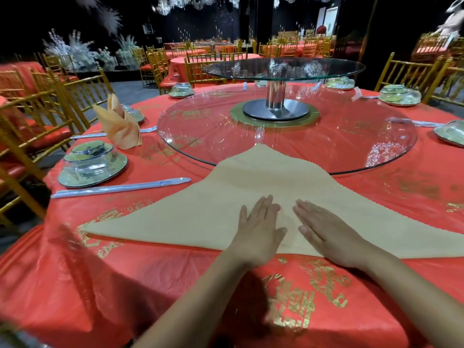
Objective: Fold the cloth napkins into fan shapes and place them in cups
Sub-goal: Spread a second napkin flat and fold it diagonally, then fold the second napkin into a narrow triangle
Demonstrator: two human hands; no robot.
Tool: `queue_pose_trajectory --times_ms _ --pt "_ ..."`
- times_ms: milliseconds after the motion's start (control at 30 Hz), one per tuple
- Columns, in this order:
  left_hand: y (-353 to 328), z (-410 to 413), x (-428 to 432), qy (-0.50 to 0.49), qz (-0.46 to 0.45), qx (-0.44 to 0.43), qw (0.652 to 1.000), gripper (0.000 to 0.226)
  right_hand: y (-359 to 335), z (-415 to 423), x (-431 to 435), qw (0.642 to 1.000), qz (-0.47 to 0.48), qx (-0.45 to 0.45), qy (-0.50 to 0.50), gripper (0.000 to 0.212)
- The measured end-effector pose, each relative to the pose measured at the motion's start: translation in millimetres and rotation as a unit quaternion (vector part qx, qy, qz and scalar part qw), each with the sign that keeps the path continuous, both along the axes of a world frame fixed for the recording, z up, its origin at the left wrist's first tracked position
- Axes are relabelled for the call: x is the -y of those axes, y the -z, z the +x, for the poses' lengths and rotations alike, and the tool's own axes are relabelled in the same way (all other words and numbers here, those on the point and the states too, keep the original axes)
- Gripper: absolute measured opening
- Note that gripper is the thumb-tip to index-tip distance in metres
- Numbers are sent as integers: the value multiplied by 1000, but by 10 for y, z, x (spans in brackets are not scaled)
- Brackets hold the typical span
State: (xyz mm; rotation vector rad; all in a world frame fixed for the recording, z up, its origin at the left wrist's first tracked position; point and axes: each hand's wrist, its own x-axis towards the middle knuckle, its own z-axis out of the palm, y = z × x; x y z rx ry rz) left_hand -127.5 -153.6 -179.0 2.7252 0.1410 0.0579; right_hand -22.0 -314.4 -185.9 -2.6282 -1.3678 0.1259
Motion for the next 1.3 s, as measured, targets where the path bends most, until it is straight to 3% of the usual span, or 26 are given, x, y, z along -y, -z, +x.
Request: queue_pose_trajectory --times_ms 67,200,267,333,433,500,567,667,733,867,967,1067,1300 --pt "-3 -156 -328 -39 55 -49 997 75 -24 -12 4 1000 2 1 -3 115" --pt "-5 -726 -1255 -177 107 -115 972 73 -33 -10 -4 1000 6 9 -6 107" --pt "-5 -1051 -1706 -249 110 -125 954 67 -46 -27 -13 1000 5 10 -6 83" --pt "28 -1272 -2044 -306 109 -121 938 64 -74 -37 -24 1000 -6 -1 -1 58" --pt "114 -1417 -2302 -338 75 -33 937 53 -109 -2 -37 999 -12 -33 -8 54" --pt "104 -1490 -2348 -268 109 84 954 34 -174 31 -42 998 -24 -53 -12 56" --pt "40 -1579 -2376 -154 149 141 967 29 -267 69 -60 998 -33 -56 -5 56" --pt "-101 -1721 -2430 -65 74 103 990 29 -389 52 -131 999 -2 -36 -13 39" --pt "-149 -1787 -2503 -53 40 75 995 29 -406 -30 -206 996 71 -37 -33 28" --pt "-205 -1757 -2569 -36 99 54 993 35 -399 -272 -483 984 122 -76 -109 20" --pt "-253 -1664 -2535 16 182 73 980 19 -396 -437 -685 972 117 -111 -168 15" --pt "-265 -1646 -2535 4 171 87 981 17 -389 -529 -761 966 105 -136 -191 23" --pt "-241 -1752 -2635 -10 231 103 967 20 -312 -627 -756 967 87 82 -224 28"
